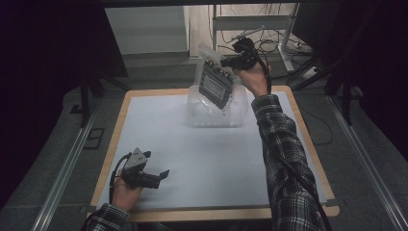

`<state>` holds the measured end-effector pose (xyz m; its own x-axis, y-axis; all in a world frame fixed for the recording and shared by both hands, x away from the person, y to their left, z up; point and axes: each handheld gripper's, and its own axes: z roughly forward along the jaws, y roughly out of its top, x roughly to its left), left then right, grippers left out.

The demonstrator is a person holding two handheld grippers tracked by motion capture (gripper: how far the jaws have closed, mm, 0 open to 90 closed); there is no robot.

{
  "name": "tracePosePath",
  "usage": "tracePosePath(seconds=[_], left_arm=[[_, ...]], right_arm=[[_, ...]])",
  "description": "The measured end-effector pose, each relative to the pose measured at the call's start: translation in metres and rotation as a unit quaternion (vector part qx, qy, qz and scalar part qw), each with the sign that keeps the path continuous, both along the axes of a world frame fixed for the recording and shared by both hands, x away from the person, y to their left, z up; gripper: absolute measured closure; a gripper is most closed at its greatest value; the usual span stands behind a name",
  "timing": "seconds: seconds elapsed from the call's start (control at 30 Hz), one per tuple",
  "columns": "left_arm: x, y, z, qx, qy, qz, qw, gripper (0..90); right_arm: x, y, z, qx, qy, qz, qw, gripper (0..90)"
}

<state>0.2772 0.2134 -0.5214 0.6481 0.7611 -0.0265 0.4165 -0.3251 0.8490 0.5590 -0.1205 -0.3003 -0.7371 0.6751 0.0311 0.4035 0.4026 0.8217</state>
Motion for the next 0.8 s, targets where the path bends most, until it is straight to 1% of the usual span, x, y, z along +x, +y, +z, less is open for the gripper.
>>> tracePosePath(seconds=[0.03, 0.07, 0.13, 0.17, 0.2, 0.23, 0.27, 0.3, 0.33, 0.37, 0.4, 0.43, 0.5, 0.53, 0.57, 0.63, 0.7, 0.73, 0.8], left_arm=[[0.0, 0.0, 0.0, 0.0, 0.0, 0.0, 1.0, 0.0], [0.0, 0.0, 0.0, 0.0, 0.0, -0.001, 1.0, 0.0], [0.0, 0.0, 0.0, 0.001, 0.002, -0.001, 1.0, 0.0], [0.0, 0.0, 0.0, 0.001, 0.002, -0.001, 1.0, 0.0], [0.0, 0.0, 0.0, 0.0, 0.003, -0.001, 1.0, 0.0], [0.0, 0.0, 0.0, 0.0, 0.003, -0.001, 1.0, 0.0], [0.001, -0.001, -0.001, 0.002, 0.004, -0.002, 1.0, 0.0], [0.001, -0.001, -0.001, 0.002, 0.004, -0.002, 1.0, 0.0], [0.001, -0.001, -0.001, 0.002, 0.005, -0.003, 1.0, 0.0], [0.001, -0.001, -0.001, 0.004, 0.005, -0.004, 1.0, 0.0], [0.001, -0.002, -0.001, 0.004, 0.005, -0.004, 1.0, 0.0], [0.001, -0.002, -0.001, 0.004, 0.005, -0.004, 1.0, 0.0], [0.001, -0.003, -0.002, 0.006, 0.007, -0.005, 0.9999, 0.0], [0.001, -0.003, -0.002, 0.006, 0.007, -0.005, 0.9999, 0.0], [0.001, -0.003, -0.002, 0.009, 0.008, -0.005, 0.9999, 0.0], [0.001, -0.004, -0.002, 0.009, 0.008, -0.005, 0.9999, 0.0], [0.001, -0.003, -0.002, 0.01, 0.008, -0.005, 0.9999, 0.0], [0.001, -0.003, -0.002, 0.009, 0.008, -0.004, 0.9999, 0.0], [0.001, -0.003, -0.002, 0.008, 0.009, -0.004, 0.9999, 0.0]], right_arm=[[0.0, 0.0, 0.0, 0.0, 0.0, 0.0, 1.0, 88.7], [0.003, 0.004, -0.008, -0.01, 0.008, 0.0, 0.9999, 88.7], [0.006, 0.008, -0.015, -0.016, 0.015, 0.001, 0.9998, 88.6], [0.006, 0.008, -0.015, -0.016, 0.015, 0.001, 0.9998, 88.6], [0.007, 0.008, -0.017, -0.009, 0.013, 0.0, 0.9999, 88.6], [0.008, 0.007, -0.018, -0.002, 0.017, -0.002, 0.9999, 88.6], [0.011, 0.007, -0.02, -0.005, 0.018, -0.005, 0.9998, 88.6], [0.011, 0.007, -0.02, -0.005, 0.018, -0.005, 0.9998, 88.6], [0.012, 0.008, -0.023, -0.009, 0.021, -0.004, 0.9997, 88.6], [0.012, 0.008, -0.023, -0.009, 0.021, -0.004, 0.9997, 88.6], [0.013, 0.01, -0.027, -0.003, 0.022, 0.0, 0.9998, 88.6], [0.013, 0.01, -0.027, -0.003, 0.022, 0.0, 0.9998, 88.6], [0.014, 0.015, -0.03, -0.01, 0.013, -0.001, 0.9999, 88.5], [0.015, 0.017, -0.031, -0.009, 0.015, 0.002, 0.9998, 88.4], [0.016, 0.018, -0.032, -0.007, 0.017, -0.001, 0.9998, 88.4], [0.017, 0.019, -0.033, -0.013, 0.012, -0.014, 0.9998, 88.3], [0.017, 0.019, -0.033, -0.011, 0.013, -0.019, 0.9997, 88.1], [0.018, 0.018, -0.033, -0.004, 0.018, -0.025, 0.9995, 87.6], [0.017, 0.018, -0.032, 0.0, 0.018, -0.023, 0.9996, 86.2]])
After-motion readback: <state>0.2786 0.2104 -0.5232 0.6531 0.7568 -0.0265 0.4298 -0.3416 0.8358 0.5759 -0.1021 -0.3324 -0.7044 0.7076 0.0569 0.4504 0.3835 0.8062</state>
